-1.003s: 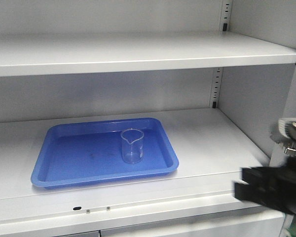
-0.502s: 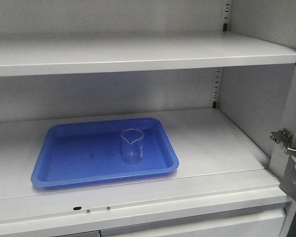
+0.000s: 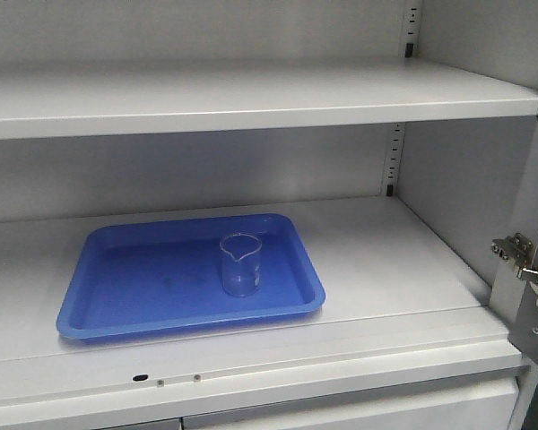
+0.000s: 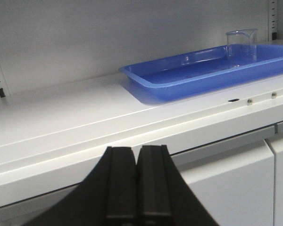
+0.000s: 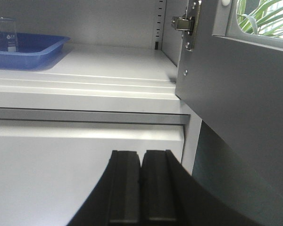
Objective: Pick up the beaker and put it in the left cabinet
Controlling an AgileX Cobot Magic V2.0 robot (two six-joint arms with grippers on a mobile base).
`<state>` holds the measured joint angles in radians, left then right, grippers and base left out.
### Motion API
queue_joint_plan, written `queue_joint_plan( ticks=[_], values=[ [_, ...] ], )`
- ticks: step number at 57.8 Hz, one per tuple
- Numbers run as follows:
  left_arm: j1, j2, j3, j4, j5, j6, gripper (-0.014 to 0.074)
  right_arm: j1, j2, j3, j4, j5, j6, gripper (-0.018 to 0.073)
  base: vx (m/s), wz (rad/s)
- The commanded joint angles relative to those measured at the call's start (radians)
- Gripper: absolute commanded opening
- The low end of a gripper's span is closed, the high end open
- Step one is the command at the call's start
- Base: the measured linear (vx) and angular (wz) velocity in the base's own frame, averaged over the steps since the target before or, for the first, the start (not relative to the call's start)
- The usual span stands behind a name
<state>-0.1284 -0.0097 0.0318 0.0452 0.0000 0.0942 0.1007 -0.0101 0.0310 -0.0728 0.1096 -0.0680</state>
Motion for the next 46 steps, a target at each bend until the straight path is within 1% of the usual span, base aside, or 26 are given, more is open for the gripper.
queue_joint_plan(
  ticks=[1, 46],
  values=[
    [-0.001, -0.019, 0.016, -0.003, -0.075, -0.003, 0.0001, 0.000, -0.011, 0.006, -0.013, -0.078, -0.012, -0.0004, 0.00, 0.00],
    [-0.001, -0.019, 0.016, -0.003, -0.075, -0.003, 0.0001, 0.000, -0.007, 0.005, -0.013, -0.079, -0.013, -0.0004, 0.00, 0.00]
  ],
)
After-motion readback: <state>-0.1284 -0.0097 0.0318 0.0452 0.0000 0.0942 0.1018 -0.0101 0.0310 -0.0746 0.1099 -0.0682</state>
